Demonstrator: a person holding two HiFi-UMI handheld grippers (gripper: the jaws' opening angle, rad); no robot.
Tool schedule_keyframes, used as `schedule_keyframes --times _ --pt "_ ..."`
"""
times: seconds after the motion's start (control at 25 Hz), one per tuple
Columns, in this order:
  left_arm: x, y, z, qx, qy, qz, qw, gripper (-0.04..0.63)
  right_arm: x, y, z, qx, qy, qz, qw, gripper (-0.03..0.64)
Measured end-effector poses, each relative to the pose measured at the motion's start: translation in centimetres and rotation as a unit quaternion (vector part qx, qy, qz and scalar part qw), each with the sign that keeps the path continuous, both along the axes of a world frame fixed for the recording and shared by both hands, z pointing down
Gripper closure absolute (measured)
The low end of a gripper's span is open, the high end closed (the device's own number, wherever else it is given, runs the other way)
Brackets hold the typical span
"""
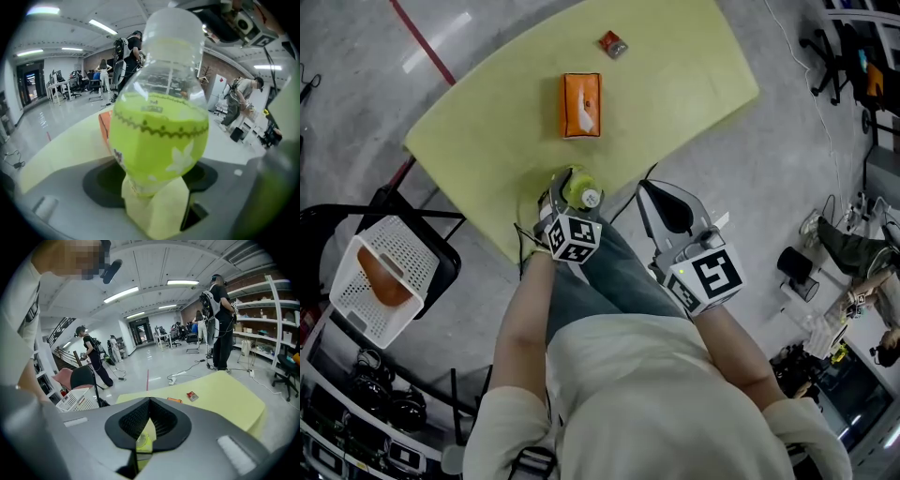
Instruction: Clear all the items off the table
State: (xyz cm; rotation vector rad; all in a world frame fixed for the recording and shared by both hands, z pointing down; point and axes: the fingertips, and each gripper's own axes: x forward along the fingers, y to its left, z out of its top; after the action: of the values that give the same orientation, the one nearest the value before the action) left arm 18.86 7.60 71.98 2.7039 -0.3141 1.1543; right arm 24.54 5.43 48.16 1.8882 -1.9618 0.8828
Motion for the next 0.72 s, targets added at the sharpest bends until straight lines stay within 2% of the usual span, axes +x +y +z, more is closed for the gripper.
schedule_keyframes --times 0.12,0.32,0.72 --pt "-0.1 -0.2 0.0 -0.001 -0.006 -0.007 1.0 0.285 -0.2 0.0 0.0 -0.001 0.002 -0.001 1.0 0.623" --pt "-0.7 -0.2 -0.4 -0.005 -0.022 0.009 0.9997 0.299 -0.3 -0.2 -1.0 0.006 0.006 -0.002 1.0 0.623" --pt "-3.1 -0.8 -4.4 -0.009 -0.012 -0.015 0.9998 0.304 -2.3 -1.2 -3.1 0.031 0.009 -0.014 0.999 0.623"
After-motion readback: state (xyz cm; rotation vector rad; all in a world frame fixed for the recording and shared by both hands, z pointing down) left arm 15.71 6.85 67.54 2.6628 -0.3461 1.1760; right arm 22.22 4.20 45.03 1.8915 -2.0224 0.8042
